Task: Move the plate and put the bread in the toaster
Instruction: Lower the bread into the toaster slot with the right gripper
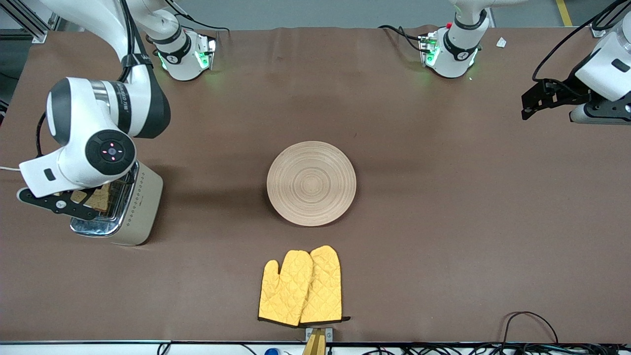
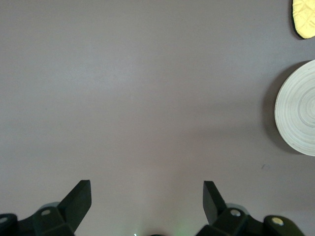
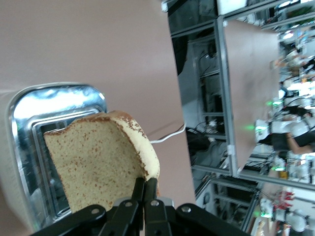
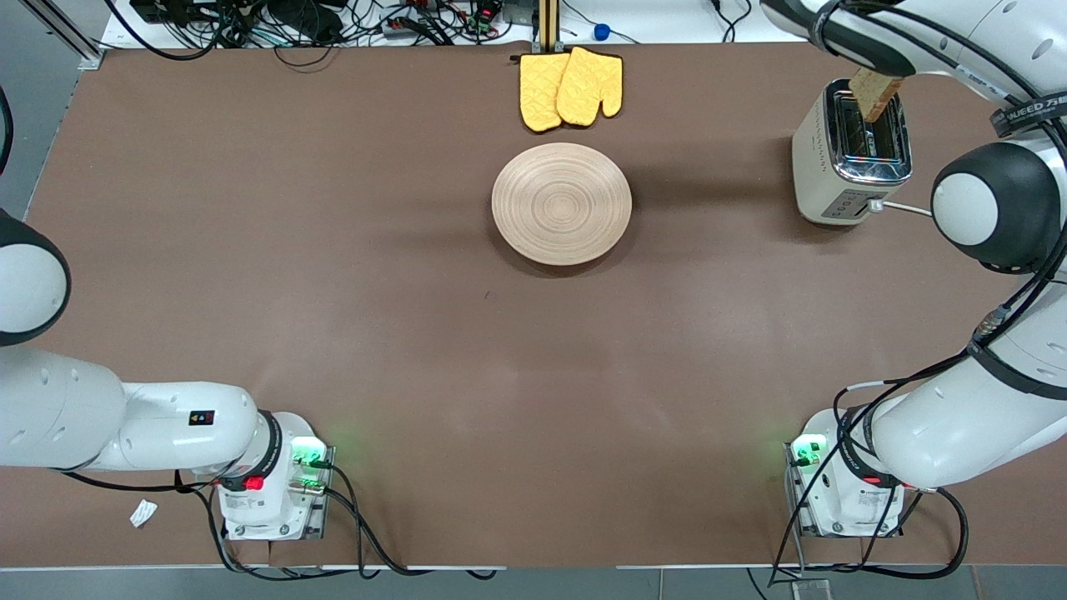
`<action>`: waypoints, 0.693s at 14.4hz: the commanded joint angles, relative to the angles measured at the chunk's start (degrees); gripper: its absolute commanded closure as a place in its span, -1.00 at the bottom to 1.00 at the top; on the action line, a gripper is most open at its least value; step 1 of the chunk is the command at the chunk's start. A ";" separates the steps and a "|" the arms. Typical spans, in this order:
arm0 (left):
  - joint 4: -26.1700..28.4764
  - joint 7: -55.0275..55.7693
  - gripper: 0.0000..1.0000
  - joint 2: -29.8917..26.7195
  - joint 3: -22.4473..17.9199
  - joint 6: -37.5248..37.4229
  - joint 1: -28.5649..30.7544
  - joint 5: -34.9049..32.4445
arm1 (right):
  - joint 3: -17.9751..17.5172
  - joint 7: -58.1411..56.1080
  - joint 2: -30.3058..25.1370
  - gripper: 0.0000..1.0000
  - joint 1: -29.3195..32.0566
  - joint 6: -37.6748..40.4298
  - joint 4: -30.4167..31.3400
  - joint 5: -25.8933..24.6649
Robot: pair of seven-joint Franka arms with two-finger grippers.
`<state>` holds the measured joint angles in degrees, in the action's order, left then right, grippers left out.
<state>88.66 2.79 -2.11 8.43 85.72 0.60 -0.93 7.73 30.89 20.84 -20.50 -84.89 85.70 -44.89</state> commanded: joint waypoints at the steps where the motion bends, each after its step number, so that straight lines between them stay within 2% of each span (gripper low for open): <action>1: 1.34 0.37 -1.00 -1.32 -0.08 0.68 0.54 0.84 | -0.35 3.73 -1.33 0.98 0.38 -3.60 5.61 -3.80; 10: 1.43 0.29 -1.00 -1.40 -0.08 0.33 0.45 0.84 | -0.44 7.52 -0.80 0.96 0.29 -3.79 8.34 -3.80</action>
<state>88.71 2.79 -2.11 8.31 85.70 0.69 -0.92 7.78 36.92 21.00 -20.45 -88.34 92.11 -47.24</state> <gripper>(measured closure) 0.000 0.974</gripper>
